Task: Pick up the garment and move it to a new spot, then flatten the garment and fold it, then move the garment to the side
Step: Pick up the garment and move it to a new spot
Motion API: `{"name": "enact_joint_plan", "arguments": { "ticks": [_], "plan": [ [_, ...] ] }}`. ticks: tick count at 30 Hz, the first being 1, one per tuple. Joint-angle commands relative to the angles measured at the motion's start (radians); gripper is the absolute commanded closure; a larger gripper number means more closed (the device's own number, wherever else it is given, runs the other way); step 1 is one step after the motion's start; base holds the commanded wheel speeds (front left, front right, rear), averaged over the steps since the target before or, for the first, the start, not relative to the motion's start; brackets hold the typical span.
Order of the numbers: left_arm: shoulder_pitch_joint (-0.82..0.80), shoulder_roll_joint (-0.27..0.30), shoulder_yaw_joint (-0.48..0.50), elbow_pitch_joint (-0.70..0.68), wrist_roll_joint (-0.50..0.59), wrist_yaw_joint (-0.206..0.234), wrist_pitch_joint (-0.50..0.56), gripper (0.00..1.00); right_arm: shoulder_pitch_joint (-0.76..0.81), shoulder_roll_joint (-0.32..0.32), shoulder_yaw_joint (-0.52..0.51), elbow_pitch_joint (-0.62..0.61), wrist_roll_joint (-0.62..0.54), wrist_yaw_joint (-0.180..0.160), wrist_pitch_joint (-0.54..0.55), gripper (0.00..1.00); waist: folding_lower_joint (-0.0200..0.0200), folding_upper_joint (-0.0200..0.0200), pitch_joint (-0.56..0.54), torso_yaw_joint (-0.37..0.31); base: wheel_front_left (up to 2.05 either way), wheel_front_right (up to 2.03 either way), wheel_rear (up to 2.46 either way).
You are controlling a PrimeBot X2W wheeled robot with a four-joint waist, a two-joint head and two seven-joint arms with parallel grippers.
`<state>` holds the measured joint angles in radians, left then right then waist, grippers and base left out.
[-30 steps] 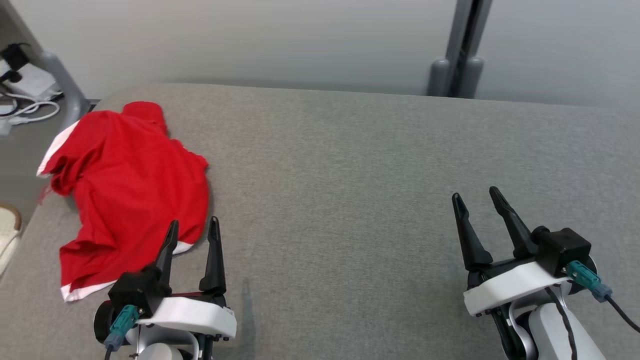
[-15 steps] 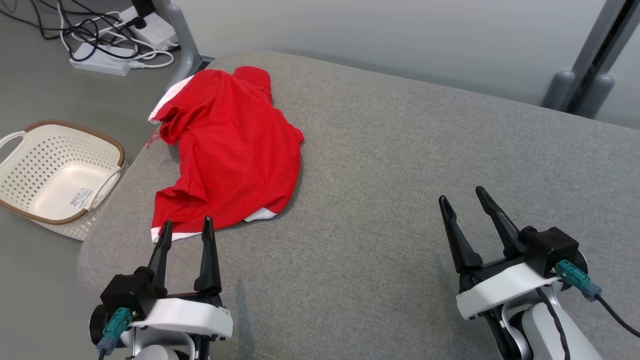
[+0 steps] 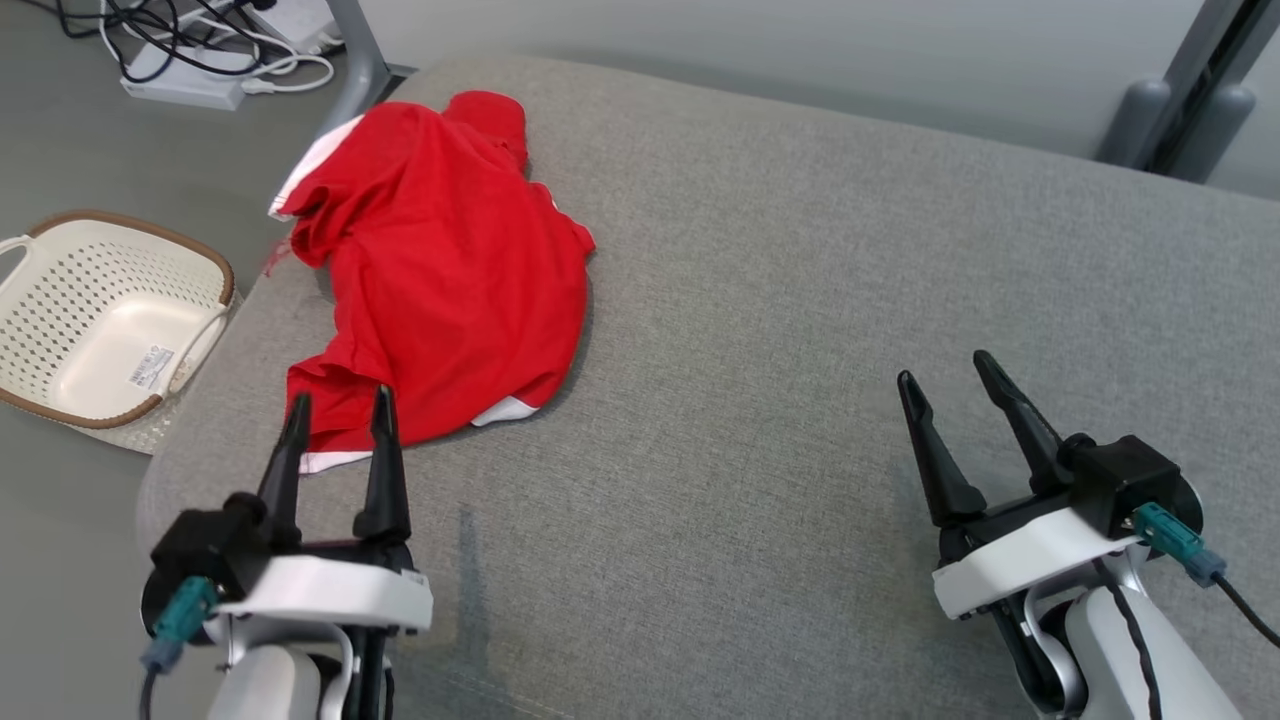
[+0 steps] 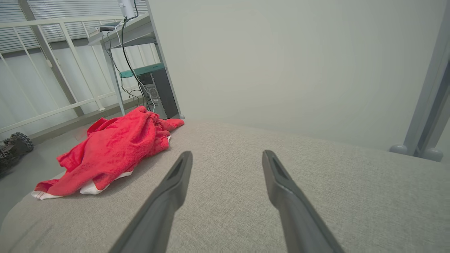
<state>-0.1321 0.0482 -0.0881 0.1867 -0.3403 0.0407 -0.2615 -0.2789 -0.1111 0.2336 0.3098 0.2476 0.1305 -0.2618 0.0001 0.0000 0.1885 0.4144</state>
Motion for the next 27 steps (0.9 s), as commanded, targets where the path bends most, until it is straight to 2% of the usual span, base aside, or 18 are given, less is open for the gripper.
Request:
{"name": "enact_joint_plan", "arguments": {
  "ticks": [1,4,9,16,17,22,27],
  "plan": [
    [-0.044,0.004,0.025,0.012,0.015,-0.029,-0.003,0.0,-0.018,-0.017,-0.001,-0.009,-0.006,0.0,-0.004,0.0,-0.0001,0.0,0.037,-0.016,0.0,0.0,0.0],
    [-0.11,0.015,0.062,0.044,0.039,-0.081,-0.003,0.0,-0.035,-0.039,-0.002,-0.023,-0.01,0.0,-0.004,0.0,-0.0001,0.0,0.08,-0.027,0.0,0.0,0.0],
    [-0.273,0.099,0.091,0.169,0.031,-0.131,0.019,0.0,-0.066,-0.065,0.007,-0.052,-0.022,0.0,-0.004,0.0,-0.0001,0.0,0.154,-0.053,0.0,0.0,0.0],
    [-0.527,0.224,0.115,0.352,-0.016,-0.15,0.224,0.0,-0.094,-0.082,0.035,-0.097,-0.03,0.0,-0.004,0.0,-0.0001,0.0,0.24,-0.098,0.0,0.0,0.0],
    [-0.527,0.224,0.115,0.352,-0.016,-0.15,0.224,0.0,-0.094,-0.082,0.035,-0.097,-0.03,0.0,-0.004,0.0,-0.0001,0.0,0.24,-0.098,0.0,0.0,0.0],
    [-0.686,0.289,0.088,0.521,-0.018,-0.155,0.383,0.0,-0.108,-0.092,0.053,-0.112,-0.024,0.0,-0.004,0.0,-0.0001,0.0,0.284,-0.142,0.0,0.0,0.0],
    [-0.789,0.319,0.083,0.643,-0.032,-0.162,0.435,0.0,-0.121,-0.088,0.081,-0.116,-0.019,0.0,-0.004,0.0,-0.0001,0.0,0.314,-0.184,0.0,0.0,0.0]
  ]
}}
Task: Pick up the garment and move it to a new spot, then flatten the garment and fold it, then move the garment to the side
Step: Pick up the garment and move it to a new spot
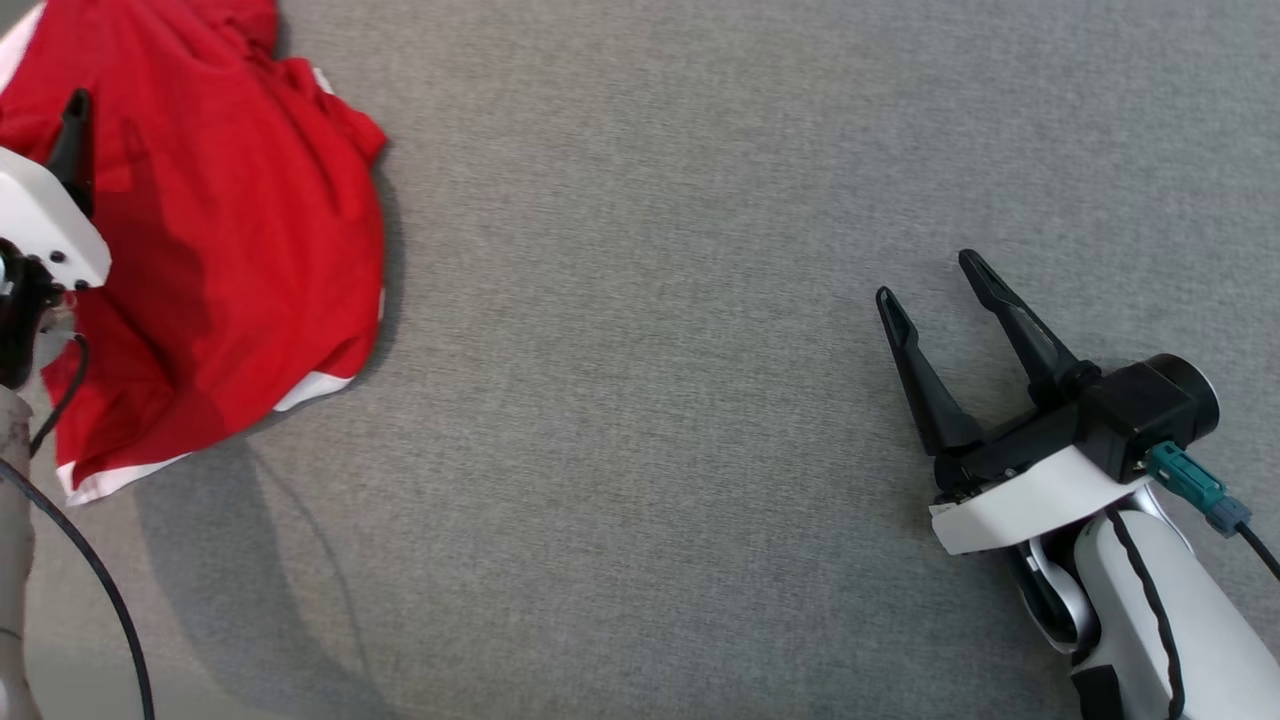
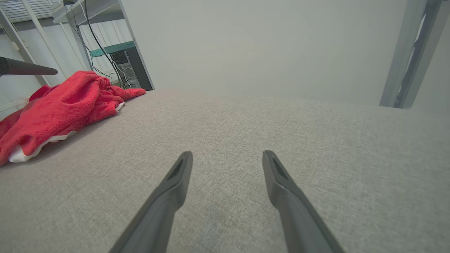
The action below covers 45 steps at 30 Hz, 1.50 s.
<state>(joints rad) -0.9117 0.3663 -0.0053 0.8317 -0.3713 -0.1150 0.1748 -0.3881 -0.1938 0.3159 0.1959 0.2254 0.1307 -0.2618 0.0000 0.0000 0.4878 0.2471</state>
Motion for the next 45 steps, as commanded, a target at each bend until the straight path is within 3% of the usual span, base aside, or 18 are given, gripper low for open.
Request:
{"name": "enact_joint_plan", "arguments": {
  "ticks": [1,17,18,19,20,32,45],
  "plan": [
    [-0.027,0.011,-0.003,0.019,0.006,-0.005,0.004,0.0,-0.012,-0.003,0.003,-0.003,0.003,0.0,-0.004,0.0,0.0,0.0,0.019,-0.024,0.0,0.0,0.0],
    [-0.198,0.059,-0.062,0.283,0.018,0.002,0.136,0.0,-0.034,0.001,0.028,-0.002,0.026,0.0,-0.002,0.0,0.0,0.0,0.076,-0.093,0.0,0.0,0.0],
    [-0.203,0.056,-0.06,0.294,0.014,0.002,0.144,0.26,-0.034,0.0,0.029,-0.002,0.028,0.0,-0.002,0.0,0.0,0.0,0.078,-0.093,0.0,0.0,0.0],
    [-0.206,0.055,-0.055,0.303,0.008,0.003,0.148,0.96,-0.034,-0.001,0.028,-0.001,0.03,0.0,-0.002,0.0,0.0,0.0,0.079,-0.093,0.0,0.0,0.0],
    [-0.209,0.055,-0.054,0.309,0.006,0.009,0.147,1.0,-0.035,-0.002,0.027,0.0,0.031,0.0,-0.001,0.0,0.0,0.0,0.079,-0.093,0.0,0.0,0.0],
    [-0.239,0.064,-0.067,0.294,0.007,0.01,-0.002,1.0,-0.027,0.015,0.021,0.015,0.034,0.0,-0.002,0.0,0.0,0.0,0.015,-0.075,0.0,0.0,0.0],
    [-0.222,0.046,-0.073,0.186,-0.017,-0.007,-0.229,1.0,0.018,0.062,-0.013,0.06,0.047,0.0,-0.002,0.0,0.0,0.0,-0.185,-0.058,0.0,0.0,0.0]
  ]
}}
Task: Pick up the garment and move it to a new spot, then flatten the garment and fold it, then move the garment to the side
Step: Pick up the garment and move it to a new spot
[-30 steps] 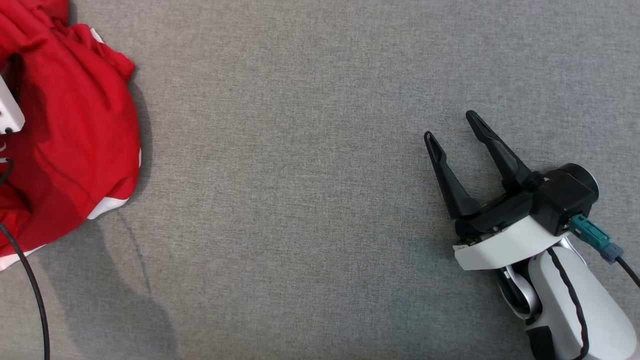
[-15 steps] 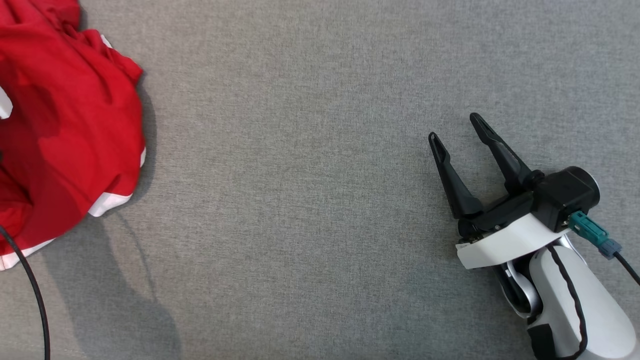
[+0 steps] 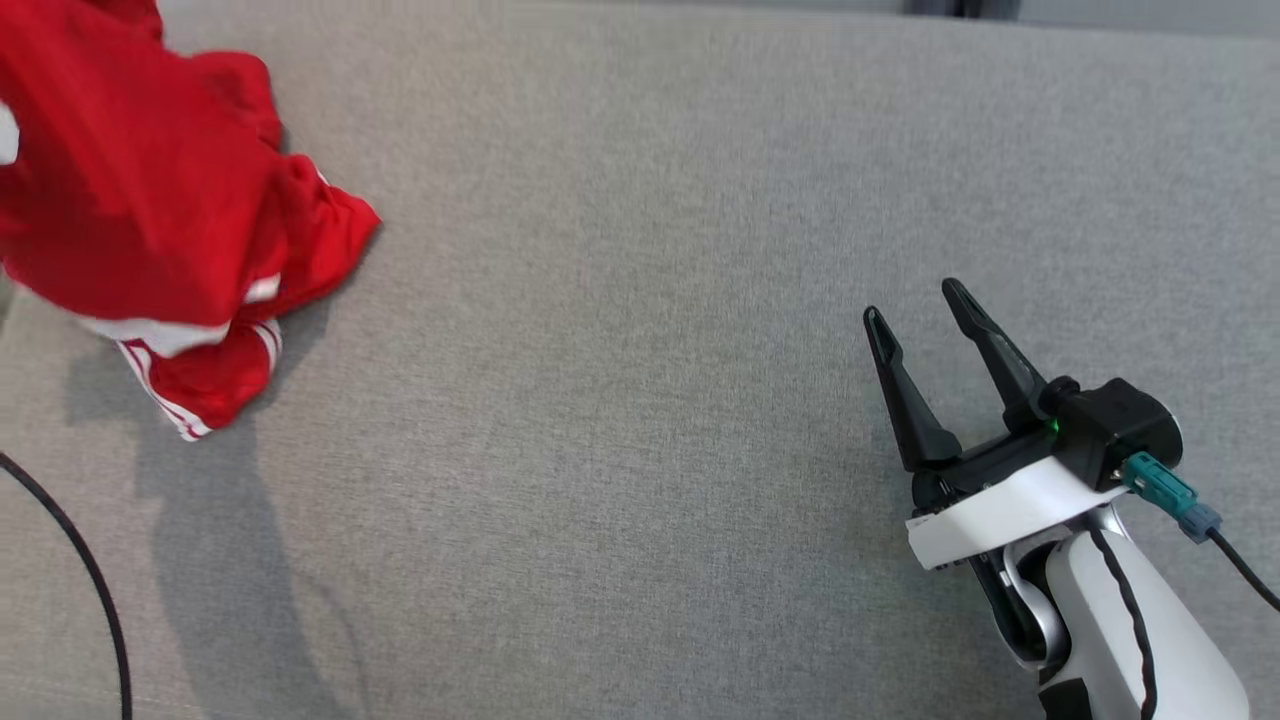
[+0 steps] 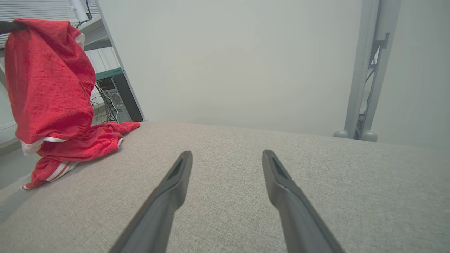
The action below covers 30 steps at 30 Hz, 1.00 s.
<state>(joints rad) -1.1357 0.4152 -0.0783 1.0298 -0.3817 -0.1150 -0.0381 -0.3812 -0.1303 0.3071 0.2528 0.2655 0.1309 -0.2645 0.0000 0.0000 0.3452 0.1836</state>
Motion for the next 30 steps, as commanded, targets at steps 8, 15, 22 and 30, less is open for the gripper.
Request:
{"name": "enact_joint_plan", "arguments": {
  "ticks": [8,15,22,30],
  "plan": [
    [0.059,-0.072,0.011,-0.211,-0.065,-0.014,-0.188,1.0,0.053,0.032,-0.055,0.014,-0.002,0.0,0.001,0.0,0.0,0.0,-0.165,-0.006,0.0,0.0,0.0],
    [0.16,-0.169,-0.031,-0.392,-0.102,-0.014,-0.198,1.0,0.077,0.048,-0.091,-0.007,-0.017,0.0,0.0,0.0,0.0,0.0,-0.237,-0.047,0.0,0.0,0.0],
    [0.273,-0.302,-0.114,-0.555,-0.099,0.017,-0.195,1.0,0.082,0.053,-0.135,-0.062,-0.048,0.0,0.0,0.0,0.0,0.0,-0.238,-0.143,0.0,0.0,0.0],
    [0.357,-0.357,-0.224,-0.611,-0.118,0.043,-0.209,1.0,0.07,0.064,-0.202,-0.102,-0.067,0.0,0.001,0.0,0.0,0.0,-0.187,-0.289,0.0,0.0,0.0]
  ]
}}
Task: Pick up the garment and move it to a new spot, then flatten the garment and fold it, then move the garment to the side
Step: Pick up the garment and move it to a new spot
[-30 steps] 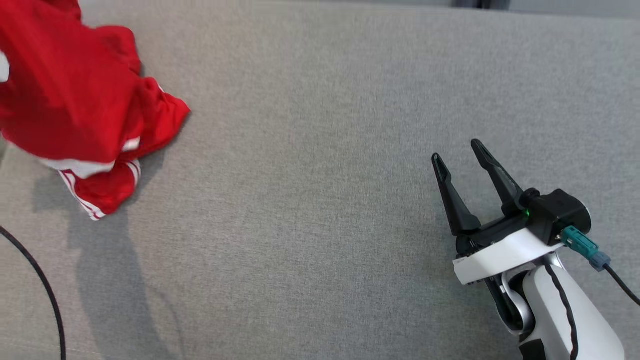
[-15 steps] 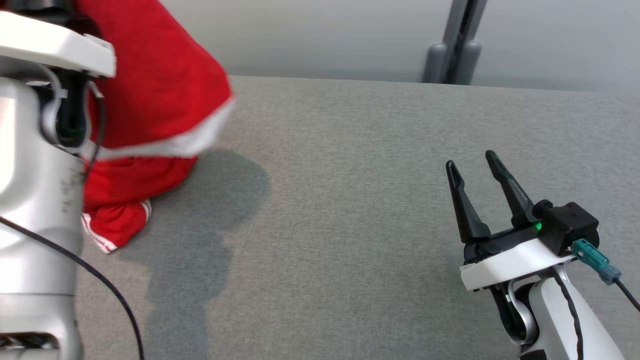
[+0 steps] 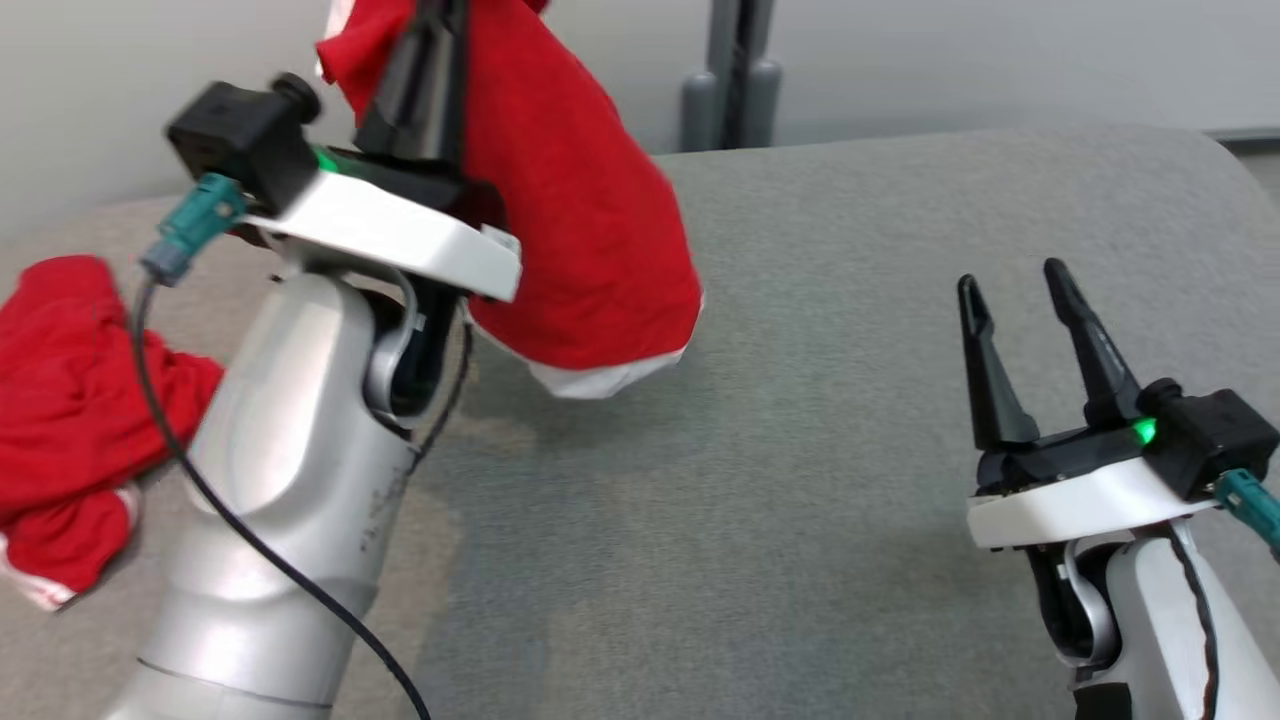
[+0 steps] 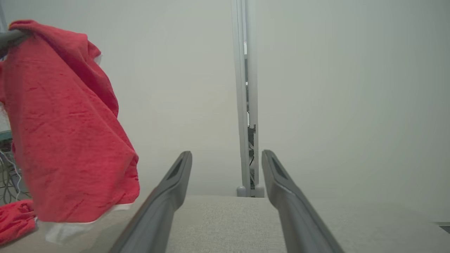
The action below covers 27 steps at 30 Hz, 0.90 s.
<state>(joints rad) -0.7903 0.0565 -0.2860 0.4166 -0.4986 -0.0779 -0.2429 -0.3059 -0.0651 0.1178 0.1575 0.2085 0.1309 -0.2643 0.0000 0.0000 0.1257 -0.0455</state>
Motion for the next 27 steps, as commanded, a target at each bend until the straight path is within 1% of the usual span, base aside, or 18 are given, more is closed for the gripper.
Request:
{"name": "enact_joint_plan", "arguments": {
  "ticks": [1,2,5,10,12,15,16,17,18,19,22,26,27],
  "plan": [
    [0.014,0.001,-0.032,0.008,0.0,0.01,-0.006,1.0,-0.009,0.0,-0.018,-0.008,-0.011,0.0,0.0,0.0,0.0,0.0,0.041,-0.08,0.0,0.0,0.0],
    [0.014,0.001,-0.032,0.008,0.0,0.01,-0.006,1.0,-0.009,0.0,-0.018,-0.008,-0.011,0.0,0.0,0.0,0.0,0.0,0.041,-0.08,0.0,0.0,0.0],
    [0.017,-0.003,-0.081,0.035,-0.015,0.02,-0.011,1.0,-0.016,0.005,-0.045,-0.012,-0.013,0.0,0.0,0.0,0.0,0.0,0.064,-0.13,0.0,0.0,0.0],
    [0.015,-0.004,-0.196,0.081,-0.093,0.042,-0.017,1.0,-0.027,0.011,-0.069,-0.009,-0.007,0.0,0.0,0.0,0.0,0.0,0.096,-0.203,0.0,0.0,0.0],
    [0.015,-0.003,-0.241,0.125,-0.108,0.047,-0.02,1.0,-0.028,0.013,-0.074,-0.003,-0.003,0.0,0.0,0.0,0.0,0.0,0.103,-0.224,0.0,0.0,0.0],
    [0.025,-0.003,-0.307,0.21,-0.131,0.041,-0.021,1.0,-0.03,0.013,-0.068,0.003,0.009,0.0,0.0,0.0,0.0,0.0,0.108,-0.247,0.0,0.0,0.0],
    [0.03,-0.003,-0.328,0.239,-0.144,0.04,-0.021,0.7,-0.029,0.013,-0.068,0.007,0.017,0.0,0.0,0.0,0.0,0.0,0.108,-0.251,0.0,0.0,0.0],
    [0.033,-0.003,-0.352,0.269,-0.154,0.04,-0.021,0.5,-0.025,0.012,-0.079,0.016,0.041,0.0,0.0,0.0,0.0,0.0,0.108,-0.254,0.0,0.0,0.0],
    [0.031,-0.003,-0.371,0.291,-0.161,0.041,-0.021,0.14,-0.021,0.011,-0.091,0.027,0.066,0.0,0.0,0.0,0.0,0.0,0.106,-0.255,0.0,0.0,0.0],
    [0.032,-0.003,-0.389,0.314,-0.172,0.045,-0.021,0.0,-0.024,0.012,-0.094,0.031,0.084,0.0,0.0,0.0,0.0,0.0,0.104,-0.255,0.0,0.0,0.0],
    [0.035,-0.003,-0.426,0.357,-0.201,0.05,-0.022,0.0,-0.028,0.013,-0.097,0.036,0.096,0.0,0.0,0.0,0.0,0.0,0.092,-0.244,0.0,0.0,0.0],
    [0.039,-0.003,-0.408,0.353,-0.212,0.062,-0.022,0.0,-0.015,0.012,-0.104,0.024,0.088,0.0,0.0,0.0,0.0,0.0,0.07,-0.207,0.0,0.0,0.0],
    [0.041,-0.003,-0.395,0.347,-0.205,0.065,-0.022,0.0,-0.01,0.012,-0.105,0.02,0.069,0.0,0.0,0.0,0.0,0.0,0.062,-0.195,0.0,0.0,0.0]
  ]
}}
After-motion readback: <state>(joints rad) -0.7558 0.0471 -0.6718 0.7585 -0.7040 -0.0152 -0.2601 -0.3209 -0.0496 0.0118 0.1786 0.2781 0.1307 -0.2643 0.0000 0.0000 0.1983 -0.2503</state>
